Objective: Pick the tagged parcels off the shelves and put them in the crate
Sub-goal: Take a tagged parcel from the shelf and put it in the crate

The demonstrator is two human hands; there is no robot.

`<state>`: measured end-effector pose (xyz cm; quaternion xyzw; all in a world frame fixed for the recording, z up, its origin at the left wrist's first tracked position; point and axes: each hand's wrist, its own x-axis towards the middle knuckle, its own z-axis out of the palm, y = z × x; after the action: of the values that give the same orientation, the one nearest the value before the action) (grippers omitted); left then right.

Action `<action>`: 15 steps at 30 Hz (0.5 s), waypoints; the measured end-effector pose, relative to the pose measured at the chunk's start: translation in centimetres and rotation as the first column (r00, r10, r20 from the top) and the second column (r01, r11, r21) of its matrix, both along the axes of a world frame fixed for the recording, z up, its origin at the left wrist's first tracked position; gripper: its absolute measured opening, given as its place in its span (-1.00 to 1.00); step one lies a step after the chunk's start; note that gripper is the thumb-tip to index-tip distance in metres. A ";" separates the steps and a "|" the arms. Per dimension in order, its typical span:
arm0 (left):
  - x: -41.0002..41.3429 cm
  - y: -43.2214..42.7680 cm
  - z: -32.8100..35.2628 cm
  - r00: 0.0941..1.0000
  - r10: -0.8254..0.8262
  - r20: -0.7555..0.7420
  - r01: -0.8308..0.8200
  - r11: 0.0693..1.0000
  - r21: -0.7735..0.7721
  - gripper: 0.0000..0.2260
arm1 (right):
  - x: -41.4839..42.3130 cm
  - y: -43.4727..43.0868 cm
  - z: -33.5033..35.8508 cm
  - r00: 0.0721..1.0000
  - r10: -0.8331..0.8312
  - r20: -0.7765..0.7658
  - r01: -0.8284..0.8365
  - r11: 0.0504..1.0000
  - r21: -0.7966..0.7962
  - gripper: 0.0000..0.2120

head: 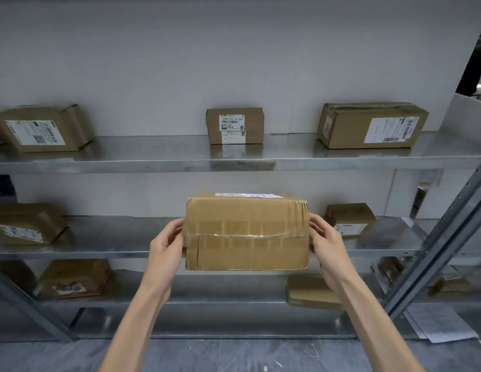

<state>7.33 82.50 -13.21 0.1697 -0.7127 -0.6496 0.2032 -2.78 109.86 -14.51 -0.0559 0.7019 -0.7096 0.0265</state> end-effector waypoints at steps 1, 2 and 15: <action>0.1 0.0 0.2 1.000 -0.001 -0.008 0.001 1.000 0.002 -0.79 | 0.1 0.0 0.2 1.000 -0.003 0.002 0.003 1.000 -0.017 -0.76; 0.1 0.0 0.3 1.000 -0.002 -0.020 0.002 1.000 0.009 -0.80 | 0.2 0.1 0.4 1.000 -0.011 0.006 0.011 0.999 -0.033 -0.76; 0.2 -0.2 0.3 0.993 -0.058 -0.100 0.064 0.997 0.049 -0.83 | 0.8 0.1 1.4 0.995 -0.068 -0.078 0.058 0.990 -0.126 -0.77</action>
<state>7.53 82.32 -12.95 0.1209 -0.6894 -0.6816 0.2136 -2.02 110.00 -13.10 -0.0645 0.6586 -0.7492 -0.0283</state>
